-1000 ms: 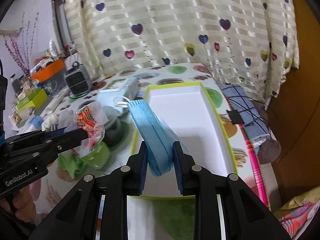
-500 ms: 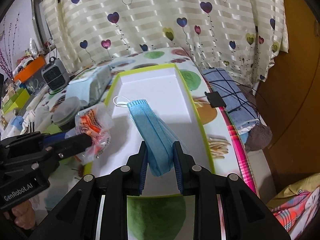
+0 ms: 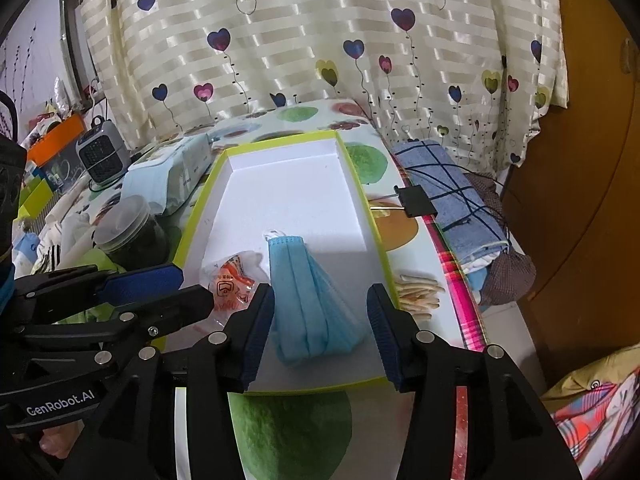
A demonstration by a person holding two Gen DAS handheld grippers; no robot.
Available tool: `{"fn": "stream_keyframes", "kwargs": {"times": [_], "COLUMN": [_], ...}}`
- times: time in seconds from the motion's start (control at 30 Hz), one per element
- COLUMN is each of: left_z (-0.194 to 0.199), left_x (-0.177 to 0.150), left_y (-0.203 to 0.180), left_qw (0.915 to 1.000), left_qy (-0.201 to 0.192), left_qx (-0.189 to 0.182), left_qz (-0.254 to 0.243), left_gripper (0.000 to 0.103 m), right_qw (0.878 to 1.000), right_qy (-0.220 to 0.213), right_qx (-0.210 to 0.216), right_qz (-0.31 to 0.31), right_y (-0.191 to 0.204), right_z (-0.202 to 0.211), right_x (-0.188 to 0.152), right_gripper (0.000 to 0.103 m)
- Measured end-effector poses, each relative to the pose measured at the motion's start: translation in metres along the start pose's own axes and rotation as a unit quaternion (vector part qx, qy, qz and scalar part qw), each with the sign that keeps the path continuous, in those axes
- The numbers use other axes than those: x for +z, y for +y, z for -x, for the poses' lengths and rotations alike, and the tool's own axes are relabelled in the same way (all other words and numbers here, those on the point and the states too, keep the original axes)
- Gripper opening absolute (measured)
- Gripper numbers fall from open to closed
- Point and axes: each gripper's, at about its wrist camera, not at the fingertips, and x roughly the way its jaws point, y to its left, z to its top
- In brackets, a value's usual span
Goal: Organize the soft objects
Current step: 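Carry mask and snack bag into the yellow box while the right gripper releases the mask, then open the left gripper to drop the snack bag into the box, then move both open grippers back over the pile of rolled towels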
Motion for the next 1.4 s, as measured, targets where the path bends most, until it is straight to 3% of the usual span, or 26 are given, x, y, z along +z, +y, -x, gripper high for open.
{"fn": "stream_keyframes", "kwargs": {"times": [0.4, 0.83, 1.4], "left_z": [0.046, 0.105, 0.144], "left_x": [-0.009, -0.031, -0.061], "left_y": [-0.003, 0.013, 0.052], "left_qw": [0.9991, 0.996, 0.9899], "left_qy": [-0.034, -0.068, -0.082], "left_qx": [0.023, 0.05, 0.093], "left_qz": [0.002, 0.03, 0.069], "left_gripper": [0.036, 0.036, 0.036], "right_qw": [1.0, 0.997, 0.991], "right_qy": [-0.013, -0.027, -0.021], "right_qx": [0.003, 0.04, 0.081], "right_qz": [0.012, 0.062, 0.104], "right_y": [0.014, 0.068, 0.123], "right_z": [0.032, 0.066, 0.071], "right_x": [0.0, -0.002, -0.015], "right_gripper": [0.05, 0.049, 0.049]}}
